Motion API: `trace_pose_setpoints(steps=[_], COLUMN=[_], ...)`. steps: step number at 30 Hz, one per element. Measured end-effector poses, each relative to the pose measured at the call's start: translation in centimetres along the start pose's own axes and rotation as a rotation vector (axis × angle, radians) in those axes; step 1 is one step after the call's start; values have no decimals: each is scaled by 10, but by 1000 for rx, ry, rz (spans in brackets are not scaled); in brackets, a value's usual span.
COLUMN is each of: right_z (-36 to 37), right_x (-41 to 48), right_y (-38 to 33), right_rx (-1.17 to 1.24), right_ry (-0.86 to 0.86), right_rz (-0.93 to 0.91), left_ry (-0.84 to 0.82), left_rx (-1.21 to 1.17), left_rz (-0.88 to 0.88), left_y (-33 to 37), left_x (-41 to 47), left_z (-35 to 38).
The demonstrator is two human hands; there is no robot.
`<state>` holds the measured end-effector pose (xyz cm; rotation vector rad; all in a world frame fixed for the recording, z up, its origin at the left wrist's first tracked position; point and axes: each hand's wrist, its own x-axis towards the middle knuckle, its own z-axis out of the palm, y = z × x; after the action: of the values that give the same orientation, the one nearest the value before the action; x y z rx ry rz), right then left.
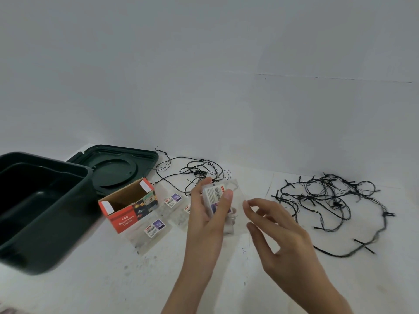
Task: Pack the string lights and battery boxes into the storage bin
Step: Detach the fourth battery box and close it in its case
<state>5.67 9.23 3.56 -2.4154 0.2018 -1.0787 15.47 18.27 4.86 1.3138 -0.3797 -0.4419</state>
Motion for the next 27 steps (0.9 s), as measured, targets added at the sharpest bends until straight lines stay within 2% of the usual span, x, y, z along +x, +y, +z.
trace_pose_setpoints(steps=[4, 10, 15, 20, 27], right_z=[0, 6, 10, 11, 9], right_x=[4, 10, 11, 12, 11], right_y=[-9, -20, -29, -36, -38], right_rx=[168, 221, 477, 443, 218], right_ry=[55, 164, 191, 192, 192], right_rz=[79, 129, 314, 282, 161], left_ry=[-8, 10, 2, 27, 26], left_rx=[-74, -117, -192, -239, -259], left_rz=[-34, -22, -13, -5, 47], left_y=[1, -1, -3, -1, 2], left_x=[-1, -4, -5, -9, -14], left_z=[-2, -1, -3, -1, -3])
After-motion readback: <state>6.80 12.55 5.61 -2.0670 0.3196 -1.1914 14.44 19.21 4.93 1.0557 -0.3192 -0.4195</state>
